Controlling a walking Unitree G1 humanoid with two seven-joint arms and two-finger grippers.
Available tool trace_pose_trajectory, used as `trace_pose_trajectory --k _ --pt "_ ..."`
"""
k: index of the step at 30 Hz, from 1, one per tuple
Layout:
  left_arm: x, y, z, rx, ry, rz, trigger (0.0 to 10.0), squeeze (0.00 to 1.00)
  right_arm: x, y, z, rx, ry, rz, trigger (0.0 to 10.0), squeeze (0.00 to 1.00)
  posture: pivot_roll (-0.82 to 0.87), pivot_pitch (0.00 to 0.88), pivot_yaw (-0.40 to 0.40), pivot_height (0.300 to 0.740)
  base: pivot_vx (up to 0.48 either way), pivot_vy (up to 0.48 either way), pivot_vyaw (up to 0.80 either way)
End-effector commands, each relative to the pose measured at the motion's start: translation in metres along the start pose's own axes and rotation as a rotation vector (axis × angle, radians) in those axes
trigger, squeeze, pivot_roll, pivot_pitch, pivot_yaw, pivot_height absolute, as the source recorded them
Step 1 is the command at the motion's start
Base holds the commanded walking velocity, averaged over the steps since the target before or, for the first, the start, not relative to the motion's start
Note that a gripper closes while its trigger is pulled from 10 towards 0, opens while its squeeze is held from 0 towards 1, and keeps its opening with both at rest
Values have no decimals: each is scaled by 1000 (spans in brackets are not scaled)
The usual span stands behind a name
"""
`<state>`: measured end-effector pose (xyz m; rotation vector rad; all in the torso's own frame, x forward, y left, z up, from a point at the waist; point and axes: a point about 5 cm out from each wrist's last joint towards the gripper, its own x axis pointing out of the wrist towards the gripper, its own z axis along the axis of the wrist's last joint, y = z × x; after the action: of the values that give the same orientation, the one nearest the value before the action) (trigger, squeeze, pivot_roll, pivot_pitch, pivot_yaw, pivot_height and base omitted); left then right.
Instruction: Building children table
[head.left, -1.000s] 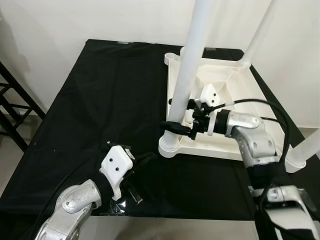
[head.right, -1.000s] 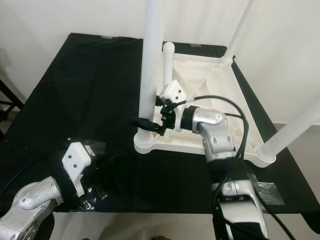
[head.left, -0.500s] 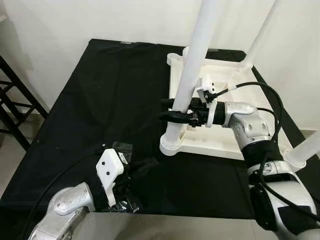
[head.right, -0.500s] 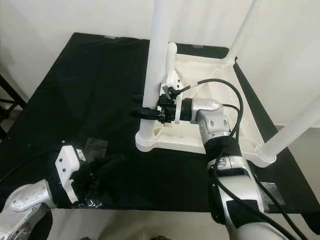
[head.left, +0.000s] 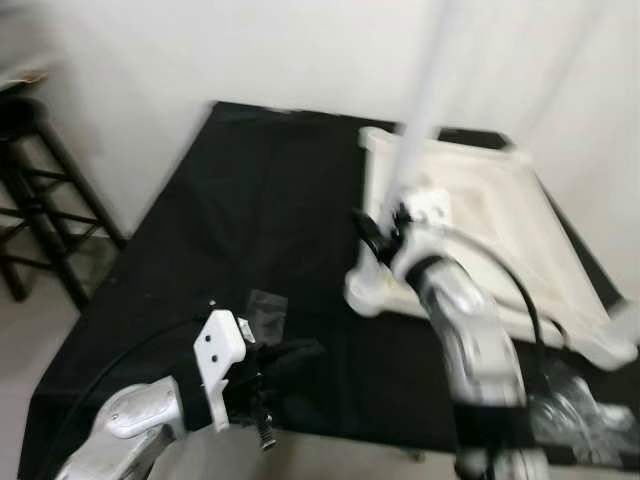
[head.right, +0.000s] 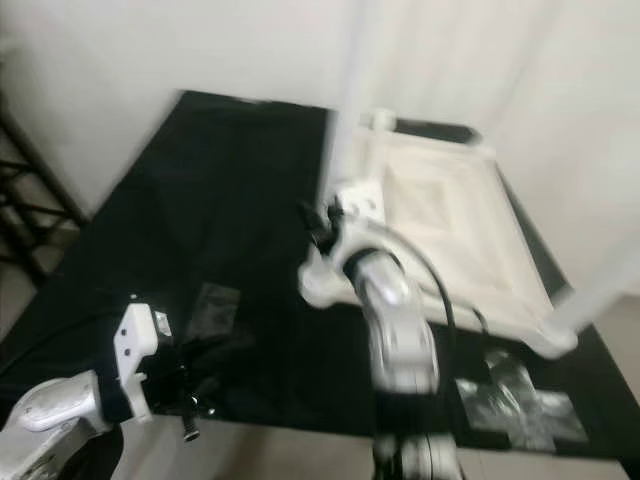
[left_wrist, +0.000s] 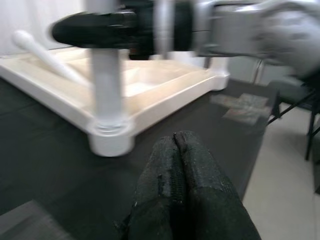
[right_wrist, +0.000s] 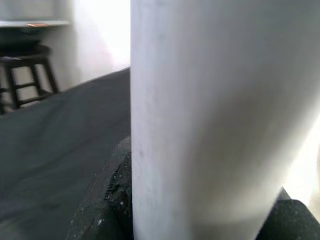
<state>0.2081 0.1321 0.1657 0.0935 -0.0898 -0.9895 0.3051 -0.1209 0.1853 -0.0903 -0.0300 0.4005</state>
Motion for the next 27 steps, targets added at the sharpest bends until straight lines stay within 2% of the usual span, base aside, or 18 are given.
trace_pose_trajectory --k 1,2,5,6,9,10,11,12,14,15,16,17,18,20,22,25,26,27 --pt "2 1 -1 -14 7 -17 10000 0 -5 9 -29 -58 164 57 0 0 9 114 -99 740 0 0 0" --pt "2 1 -1 -21 10 -28 10000 0 -2 3 -30 -69 173 55 0 0 21 112 -117 740 0 0 0" --pt "2 1 -1 -30 13 -43 10000 0 2 3 -33 -27 211 93 0 0 21 116 -121 740 0 0 0" --pt "2 1 -1 -29 12 -35 10000 0 3 6 -32 -5 223 129 10000 0 20 119 -119 740 0 0 0" --pt "2 2 -1 -26 11 -27 10000 0 3 9 -30 12 229 133 10000 0 20 119 -119 740 0 0 0" --pt "2 2 0 -24 9 -21 10000 0 4 12 -25 44 224 170 10000 1000 25 116 -119 740 0 0 0" --pt "2 2 0 -24 9 -21 10000 0 4 12 -25 44 224 170 10000 1000 25 116 -119 740 0 0 0" --pt "2 2 0 -25 8 -21 10000 0 5 16 -16 57 205 252 10000 1000 24 115 -119 740 0 0 0" --pt "3 2 0 -30 7 -27 10000 0 9 15 6 21 115 405 10000 1000 27 116 -118 740 0 0 0" --pt "3 2 0 -30 7 -27 10000 0 9 15 6 21 115 405 10000 1000 27 116 -118 740 0 0 0" --pt "3 2 0 -33 7 -30 10000 0 9 12 19 -11 50 518 10000 282 29 112 -114 740 0 0 0" --pt "4 2 0 -34 7 -32 10000 0 8 9 26 -33 9 587 10000 0 29 112 -114 740 0 0 0" --pt "4 2 0 -34 7 -32 10000 0 8 9 26 -33 9 587 10000 0 29 112 -114 740 0 0 0" --pt "5 1 0 -37 8 -35 10000 0 11 -5 37 -88 -39 759 10000 0 40 109 -117 740 0 0 0" --pt "5 1 -1 -39 7 -37 10000 0 17 -17 41 -109 -36 845 10000 0 43 106 -118 740 0 0 0" --pt "5 1 -1 -40 7 -37 10000 0 24 -24 42 -109 -17 879 10000 0 45 106 -119 740 0 0 0" --pt "5 0 -1 -40 7 -37 10000 0 29 -27 44 -101 -17 894 4471 0 49 103 -119 740 0 0 0" --pt "5 0 -1 -40 7 -37 10000 0 29 -27 44 -101 -17 894 4471 0 49 103 -119 740 0 0 0"
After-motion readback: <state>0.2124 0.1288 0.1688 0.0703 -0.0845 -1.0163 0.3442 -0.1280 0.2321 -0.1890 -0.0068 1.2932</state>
